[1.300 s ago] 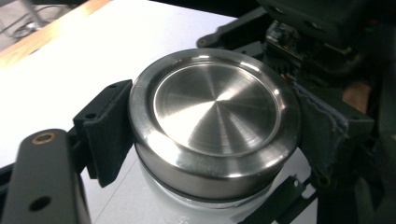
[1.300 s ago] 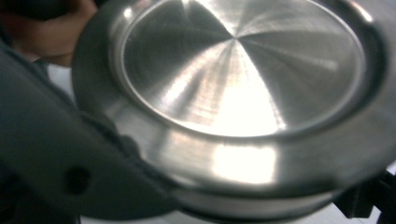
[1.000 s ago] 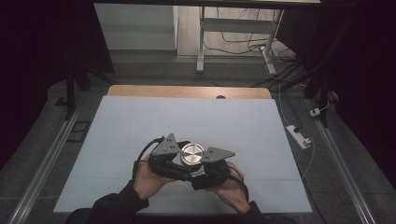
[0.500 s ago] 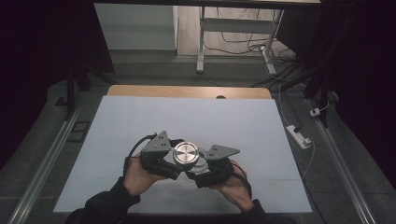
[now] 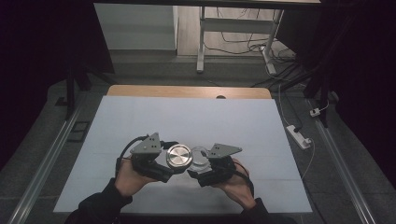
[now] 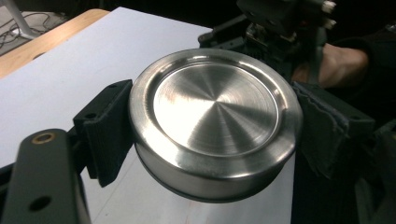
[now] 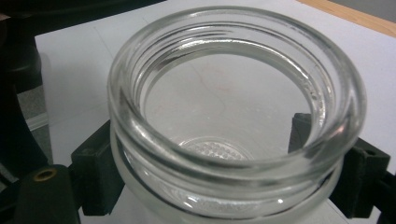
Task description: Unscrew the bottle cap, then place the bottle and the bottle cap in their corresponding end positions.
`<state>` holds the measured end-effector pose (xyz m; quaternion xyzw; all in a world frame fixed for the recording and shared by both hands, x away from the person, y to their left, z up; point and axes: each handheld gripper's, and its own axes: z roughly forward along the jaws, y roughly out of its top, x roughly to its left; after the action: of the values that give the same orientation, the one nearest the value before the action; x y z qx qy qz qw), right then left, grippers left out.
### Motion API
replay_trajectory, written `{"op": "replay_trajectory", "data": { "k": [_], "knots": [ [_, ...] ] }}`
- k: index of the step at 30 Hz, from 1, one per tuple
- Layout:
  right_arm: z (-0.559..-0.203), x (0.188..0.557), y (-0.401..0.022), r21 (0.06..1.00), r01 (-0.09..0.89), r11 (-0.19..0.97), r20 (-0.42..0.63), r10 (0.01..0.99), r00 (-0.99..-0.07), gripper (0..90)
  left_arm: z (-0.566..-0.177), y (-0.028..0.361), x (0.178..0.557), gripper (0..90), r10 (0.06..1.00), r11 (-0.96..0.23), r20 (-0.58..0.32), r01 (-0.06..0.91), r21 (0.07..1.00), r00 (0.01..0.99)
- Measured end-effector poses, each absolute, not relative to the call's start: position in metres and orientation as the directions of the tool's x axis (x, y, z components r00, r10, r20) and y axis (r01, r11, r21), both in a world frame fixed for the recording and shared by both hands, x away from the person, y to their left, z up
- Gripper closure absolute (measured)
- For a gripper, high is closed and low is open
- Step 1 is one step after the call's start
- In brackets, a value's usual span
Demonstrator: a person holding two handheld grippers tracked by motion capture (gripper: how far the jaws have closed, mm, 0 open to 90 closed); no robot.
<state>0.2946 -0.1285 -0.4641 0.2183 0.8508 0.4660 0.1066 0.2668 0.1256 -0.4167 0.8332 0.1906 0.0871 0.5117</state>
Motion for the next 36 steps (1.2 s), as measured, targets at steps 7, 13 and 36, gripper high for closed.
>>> {"op": "replay_trajectory", "data": {
  "k": [7,13,36],
  "knots": [
    [-0.464,0.298,-0.131,0.834,0.281,0.474,0.017,0.488,-0.872,14.4,-0.42,0.13,0.261,19.3,0.378,-0.405,-0.058,0.222,0.887,0.924],
    [-0.463,0.302,-0.133,0.841,0.286,0.459,0.02,0.503,-0.864,14.4,-0.421,0.134,0.258,19.3,0.374,-0.398,-0.06,0.219,0.891,0.925],
    [-0.454,0.332,-0.133,0.852,0.307,0.423,0.021,0.56,-0.828,14.4,-0.447,0.125,0.256,19.2,0.353,-0.42,-0.044,0.2,0.885,0.935]
  ]
}}
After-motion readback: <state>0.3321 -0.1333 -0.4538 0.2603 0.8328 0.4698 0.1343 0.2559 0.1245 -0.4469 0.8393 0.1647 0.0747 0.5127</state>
